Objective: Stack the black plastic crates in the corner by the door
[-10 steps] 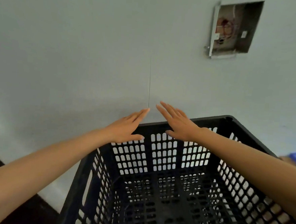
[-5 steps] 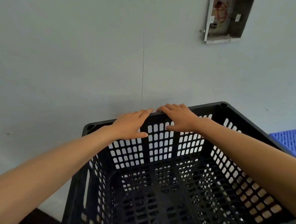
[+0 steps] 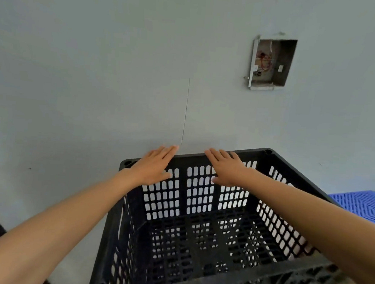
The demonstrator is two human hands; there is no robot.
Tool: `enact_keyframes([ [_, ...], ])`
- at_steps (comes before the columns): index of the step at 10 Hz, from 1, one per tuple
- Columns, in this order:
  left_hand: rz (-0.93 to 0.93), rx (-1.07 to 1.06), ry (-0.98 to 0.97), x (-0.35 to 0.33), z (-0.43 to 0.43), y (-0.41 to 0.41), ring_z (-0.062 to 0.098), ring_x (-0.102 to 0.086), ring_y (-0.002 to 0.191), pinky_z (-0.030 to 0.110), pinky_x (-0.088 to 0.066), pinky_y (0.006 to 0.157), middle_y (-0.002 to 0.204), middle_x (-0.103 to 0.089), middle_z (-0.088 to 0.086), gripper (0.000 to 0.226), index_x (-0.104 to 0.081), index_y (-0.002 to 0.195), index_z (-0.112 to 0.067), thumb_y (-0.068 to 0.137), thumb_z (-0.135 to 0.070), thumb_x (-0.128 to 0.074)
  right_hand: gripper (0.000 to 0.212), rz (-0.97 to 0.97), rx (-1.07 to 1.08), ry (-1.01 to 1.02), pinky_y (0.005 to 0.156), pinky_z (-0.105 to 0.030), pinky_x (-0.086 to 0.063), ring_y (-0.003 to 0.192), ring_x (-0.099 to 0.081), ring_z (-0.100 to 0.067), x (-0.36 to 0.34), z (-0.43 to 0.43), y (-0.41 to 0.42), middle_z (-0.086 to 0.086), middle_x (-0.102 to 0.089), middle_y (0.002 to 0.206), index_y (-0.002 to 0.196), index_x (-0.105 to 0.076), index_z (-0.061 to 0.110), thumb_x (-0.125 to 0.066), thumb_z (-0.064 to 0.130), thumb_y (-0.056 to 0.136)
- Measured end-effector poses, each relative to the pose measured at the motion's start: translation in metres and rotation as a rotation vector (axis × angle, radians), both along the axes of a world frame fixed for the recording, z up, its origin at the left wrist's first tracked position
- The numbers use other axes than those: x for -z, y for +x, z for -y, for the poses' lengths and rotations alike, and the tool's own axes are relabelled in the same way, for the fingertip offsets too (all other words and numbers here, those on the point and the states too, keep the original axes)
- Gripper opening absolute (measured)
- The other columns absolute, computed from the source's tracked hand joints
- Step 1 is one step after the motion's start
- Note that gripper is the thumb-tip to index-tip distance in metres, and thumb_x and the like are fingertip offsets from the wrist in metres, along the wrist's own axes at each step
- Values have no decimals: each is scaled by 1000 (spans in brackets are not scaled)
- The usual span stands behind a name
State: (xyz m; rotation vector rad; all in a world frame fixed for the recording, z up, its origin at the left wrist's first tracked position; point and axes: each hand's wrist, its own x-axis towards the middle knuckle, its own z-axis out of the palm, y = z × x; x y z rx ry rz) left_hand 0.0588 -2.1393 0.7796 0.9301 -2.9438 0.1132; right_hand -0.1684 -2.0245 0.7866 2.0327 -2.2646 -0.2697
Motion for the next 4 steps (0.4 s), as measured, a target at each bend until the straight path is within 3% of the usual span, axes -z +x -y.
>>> enact_keyframes([
  [2,3,-37,-69,-20,-45,17,22,-1,151,39,-5,120,164,-1,3,79,8,155,-22,99,-45,-43,69,47,0,-9,114,-51,-25,140,-32,-29,-26,-32,2,-8,-34,153,151,-25,20,-54,43,92],
  [4,-108,-117,-126,-38,-110,19,20,-14,150,40,-16,120,162,-15,0,72,-3,156,-22,99,-50,-38,44,152,-86,-93,92,-42,-46,114,-55,-25,-52,-76,20,-6,-57,126,135,-44,22,-51,38,94],
])
